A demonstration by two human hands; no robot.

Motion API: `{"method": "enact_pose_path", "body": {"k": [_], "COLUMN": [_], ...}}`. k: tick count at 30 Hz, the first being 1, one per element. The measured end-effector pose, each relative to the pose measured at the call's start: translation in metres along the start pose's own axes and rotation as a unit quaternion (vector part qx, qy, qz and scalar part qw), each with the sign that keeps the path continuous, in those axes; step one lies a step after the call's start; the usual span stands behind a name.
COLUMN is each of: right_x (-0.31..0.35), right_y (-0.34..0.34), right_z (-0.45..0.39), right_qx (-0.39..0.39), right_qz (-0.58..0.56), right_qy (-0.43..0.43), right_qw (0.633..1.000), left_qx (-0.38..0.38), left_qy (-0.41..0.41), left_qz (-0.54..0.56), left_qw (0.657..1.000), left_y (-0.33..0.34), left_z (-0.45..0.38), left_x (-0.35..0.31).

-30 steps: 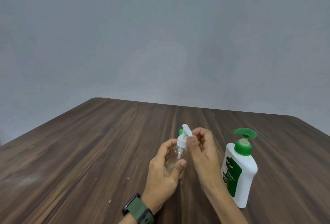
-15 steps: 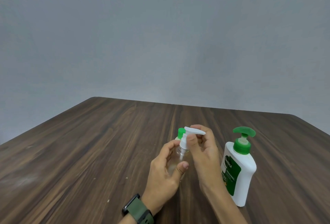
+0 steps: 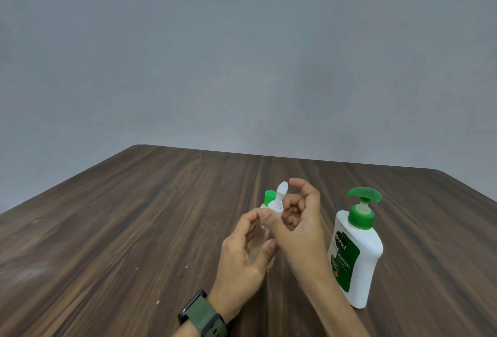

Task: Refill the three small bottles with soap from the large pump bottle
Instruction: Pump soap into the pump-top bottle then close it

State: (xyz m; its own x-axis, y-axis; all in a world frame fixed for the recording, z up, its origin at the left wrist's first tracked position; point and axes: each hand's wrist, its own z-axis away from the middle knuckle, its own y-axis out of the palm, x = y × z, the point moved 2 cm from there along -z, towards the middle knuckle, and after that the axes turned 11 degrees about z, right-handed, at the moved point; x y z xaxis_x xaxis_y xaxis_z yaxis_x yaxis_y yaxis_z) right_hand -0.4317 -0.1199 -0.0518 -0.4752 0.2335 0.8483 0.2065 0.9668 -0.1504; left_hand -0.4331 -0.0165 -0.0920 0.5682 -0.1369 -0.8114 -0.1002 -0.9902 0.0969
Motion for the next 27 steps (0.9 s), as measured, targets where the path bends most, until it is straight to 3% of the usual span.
{"method": "enact_pose_path", "body": {"k": [3, 9, 14, 16, 22, 27], "right_x": [-0.002, 0.003, -0.003, -0.004, -0.001, 0.004], "right_y": [-0.001, -0.004, -0.001, -0.002, -0.008, -0.017], "right_z": [0.000, 0.001, 0.001, 0.002, 0.001, -0.003], "right_qx": [-0.002, -0.010, -0.006, -0.026, -0.049, -0.106], "right_qz": [0.040, -0.063, 0.079, 0.086, -0.045, -0.176], "right_qy": [-0.008, -0.019, -0.012, -0.018, -0.004, -0.025], "right_qw": [0.999, 0.998, 0.997, 0.996, 0.998, 0.978], "left_qx": [-0.002, -0.006, 0.004, 0.010, 0.000, 0.009], "left_qy": [0.003, 0.002, 0.003, 0.004, -0.001, -0.009], "left_qz": [0.006, 0.006, 0.010, 0.012, 0.009, 0.009], "left_qw": [1.000, 1.000, 1.000, 1.000, 1.000, 1.000], "left_y": [0.000, 0.001, 0.002, 0.003, 0.002, 0.003], "left_z": [0.000, 0.000, 0.001, 0.001, 0.000, 0.001], "left_x": [-0.001, 0.002, 0.004, 0.003, 0.004, 0.009]}}
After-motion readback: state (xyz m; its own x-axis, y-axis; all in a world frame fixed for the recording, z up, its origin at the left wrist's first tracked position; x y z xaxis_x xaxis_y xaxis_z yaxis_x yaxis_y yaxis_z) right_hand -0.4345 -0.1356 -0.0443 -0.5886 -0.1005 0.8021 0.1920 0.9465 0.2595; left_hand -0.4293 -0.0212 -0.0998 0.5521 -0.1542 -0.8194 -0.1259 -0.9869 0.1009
